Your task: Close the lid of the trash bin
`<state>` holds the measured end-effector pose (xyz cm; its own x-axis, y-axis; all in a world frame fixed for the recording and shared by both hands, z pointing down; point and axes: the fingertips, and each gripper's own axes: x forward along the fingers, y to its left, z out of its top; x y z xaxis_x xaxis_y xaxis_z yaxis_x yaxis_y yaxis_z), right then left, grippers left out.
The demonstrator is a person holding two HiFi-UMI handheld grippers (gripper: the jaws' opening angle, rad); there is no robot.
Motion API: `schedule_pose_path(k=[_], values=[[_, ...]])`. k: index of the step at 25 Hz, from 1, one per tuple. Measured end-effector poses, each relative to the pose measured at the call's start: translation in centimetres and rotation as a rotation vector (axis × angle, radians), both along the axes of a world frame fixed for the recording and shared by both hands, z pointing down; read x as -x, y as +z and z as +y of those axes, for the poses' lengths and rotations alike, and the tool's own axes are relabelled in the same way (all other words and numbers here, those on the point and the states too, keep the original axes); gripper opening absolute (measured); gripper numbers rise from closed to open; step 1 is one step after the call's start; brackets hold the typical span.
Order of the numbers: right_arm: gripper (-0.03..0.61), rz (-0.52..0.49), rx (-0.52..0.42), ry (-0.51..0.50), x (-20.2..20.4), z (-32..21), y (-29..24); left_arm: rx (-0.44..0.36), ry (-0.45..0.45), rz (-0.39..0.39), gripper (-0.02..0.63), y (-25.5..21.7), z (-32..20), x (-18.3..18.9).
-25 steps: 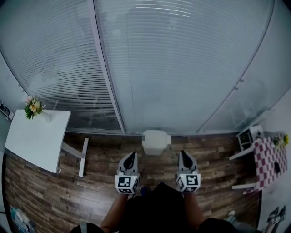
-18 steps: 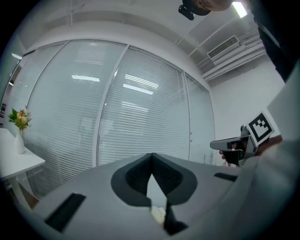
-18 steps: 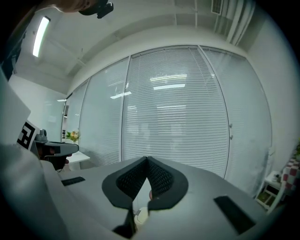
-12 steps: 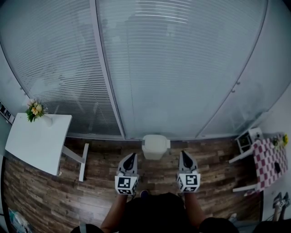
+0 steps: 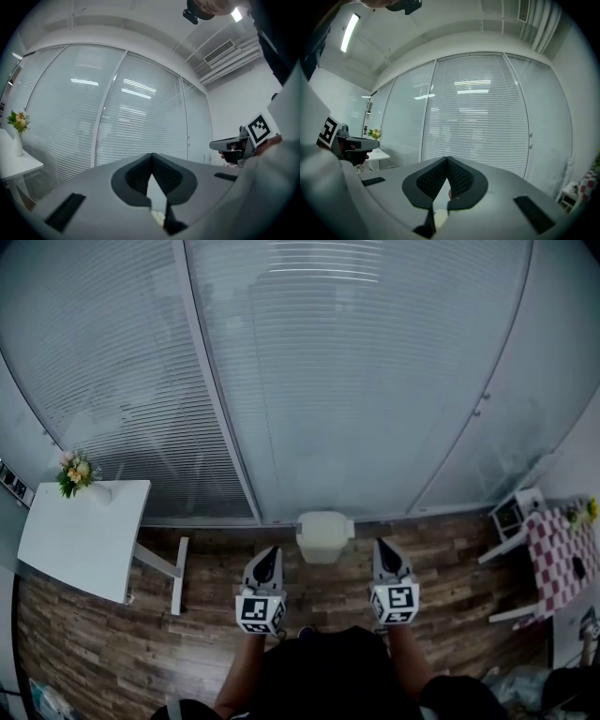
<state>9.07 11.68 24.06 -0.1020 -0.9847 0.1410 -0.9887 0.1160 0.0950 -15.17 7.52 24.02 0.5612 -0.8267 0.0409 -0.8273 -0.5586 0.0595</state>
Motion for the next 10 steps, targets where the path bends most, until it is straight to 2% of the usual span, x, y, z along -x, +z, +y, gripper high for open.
schedule_pose_path(k=[5,10], values=[[0.003,0.006,0.01,-0.017,0.6,0.1,-0.7,0.01,0.012,0.01,0.008,-0.4,0.3,-0.3],[0.003,0.014,-0.009,-0.042,0.1,-1.3,-1.1,0.008,0.022,0.073,0.008,-1.2,-0.5,-1.3]])
